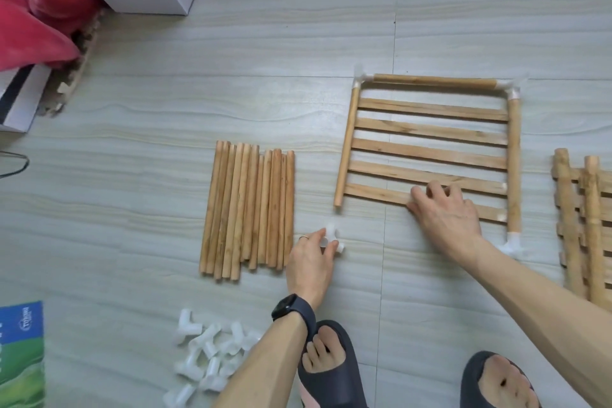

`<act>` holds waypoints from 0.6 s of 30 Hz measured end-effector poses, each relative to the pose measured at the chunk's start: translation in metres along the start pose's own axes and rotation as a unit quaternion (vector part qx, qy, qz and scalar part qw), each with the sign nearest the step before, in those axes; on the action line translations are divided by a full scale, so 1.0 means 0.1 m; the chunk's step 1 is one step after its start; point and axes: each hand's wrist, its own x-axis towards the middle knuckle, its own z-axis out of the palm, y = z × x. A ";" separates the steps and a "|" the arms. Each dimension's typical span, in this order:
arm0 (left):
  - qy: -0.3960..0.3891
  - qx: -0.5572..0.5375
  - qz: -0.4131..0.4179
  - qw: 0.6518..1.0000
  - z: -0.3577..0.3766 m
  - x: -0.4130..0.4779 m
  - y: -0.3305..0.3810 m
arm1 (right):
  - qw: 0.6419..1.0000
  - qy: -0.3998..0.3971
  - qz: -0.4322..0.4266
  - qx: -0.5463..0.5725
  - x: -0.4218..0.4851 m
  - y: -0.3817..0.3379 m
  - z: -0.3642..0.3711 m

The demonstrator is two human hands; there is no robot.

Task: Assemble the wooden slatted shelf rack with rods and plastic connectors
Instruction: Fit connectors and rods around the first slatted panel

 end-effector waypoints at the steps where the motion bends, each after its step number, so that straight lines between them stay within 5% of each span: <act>1: 0.000 0.011 0.008 1.000 0.00 0.01 0.00 | 1.000 0.002 0.000 0.000 0.00 0.02 0.01; 5: 0.008 0.066 0.048 0.997 -0.08 0.02 -0.04 | 1.000 -0.005 0.018 0.001 -0.03 0.01 0.04; 8: 0.123 0.038 0.055 0.990 -0.32 0.11 -0.18 | 0.998 -0.044 0.047 -0.019 -0.08 -0.06 0.02; 11: 0.225 0.010 -0.069 0.972 -0.67 0.37 -0.48 | 0.995 -0.080 0.054 -0.019 -0.15 -0.14 -0.03; 15: 0.151 -0.015 -0.255 0.955 -1.10 0.66 -0.95 | 0.993 -0.119 -0.023 0.004 -0.15 -0.41 -0.05; 18: 0.091 0.010 -0.285 0.954 -1.23 0.74 -1.19 | 0.983 -0.171 -0.063 0.028 -0.08 -0.63 -0.04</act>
